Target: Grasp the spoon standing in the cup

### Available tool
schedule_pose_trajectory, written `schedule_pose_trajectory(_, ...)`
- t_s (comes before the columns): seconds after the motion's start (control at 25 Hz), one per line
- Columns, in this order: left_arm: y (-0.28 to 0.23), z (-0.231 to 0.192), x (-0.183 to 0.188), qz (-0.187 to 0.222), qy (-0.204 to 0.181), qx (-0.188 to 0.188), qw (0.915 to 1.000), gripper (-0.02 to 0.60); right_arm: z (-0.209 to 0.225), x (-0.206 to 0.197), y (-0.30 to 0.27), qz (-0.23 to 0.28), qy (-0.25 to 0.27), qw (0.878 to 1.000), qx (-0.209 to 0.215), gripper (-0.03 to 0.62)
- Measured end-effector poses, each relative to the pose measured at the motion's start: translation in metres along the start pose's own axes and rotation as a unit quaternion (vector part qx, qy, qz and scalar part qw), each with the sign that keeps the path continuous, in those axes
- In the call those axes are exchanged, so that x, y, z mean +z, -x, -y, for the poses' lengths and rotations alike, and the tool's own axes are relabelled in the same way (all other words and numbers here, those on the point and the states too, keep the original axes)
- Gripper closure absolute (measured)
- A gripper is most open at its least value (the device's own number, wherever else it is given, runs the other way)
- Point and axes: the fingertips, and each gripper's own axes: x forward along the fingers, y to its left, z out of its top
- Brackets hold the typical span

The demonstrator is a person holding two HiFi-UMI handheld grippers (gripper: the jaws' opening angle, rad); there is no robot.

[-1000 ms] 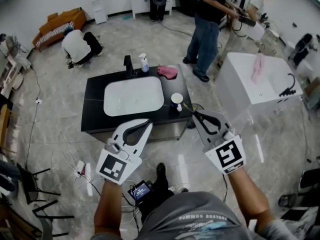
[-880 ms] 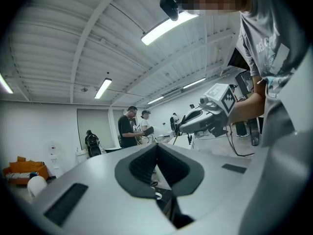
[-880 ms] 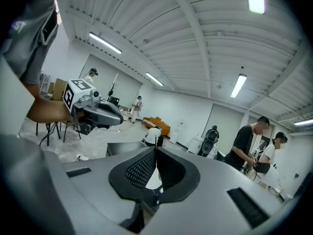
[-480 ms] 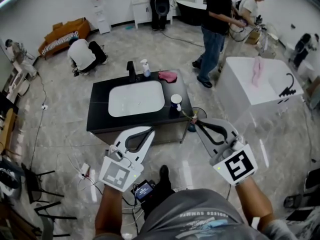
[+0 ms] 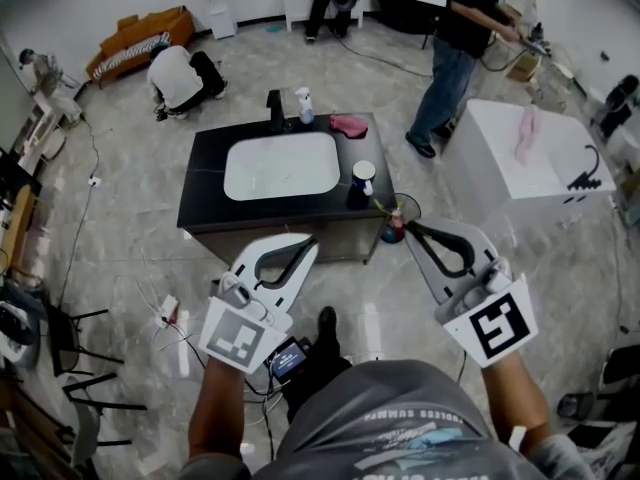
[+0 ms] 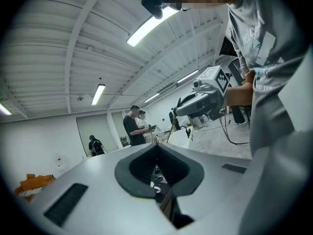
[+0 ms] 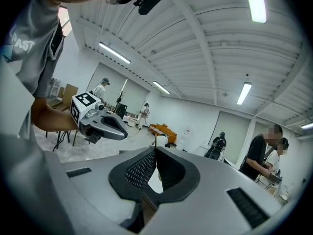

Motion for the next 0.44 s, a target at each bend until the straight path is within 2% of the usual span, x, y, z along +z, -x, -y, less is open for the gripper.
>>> schedule_pose_trajectory(0.44, -0.0047, -0.0017, -0.0094, -0.004, 0.010, 0.004, 0.9999, 0.580, 0.0042, -0.0089, -0.0068, -0.007, 0.002, 1.000, 0.004, 0.560)
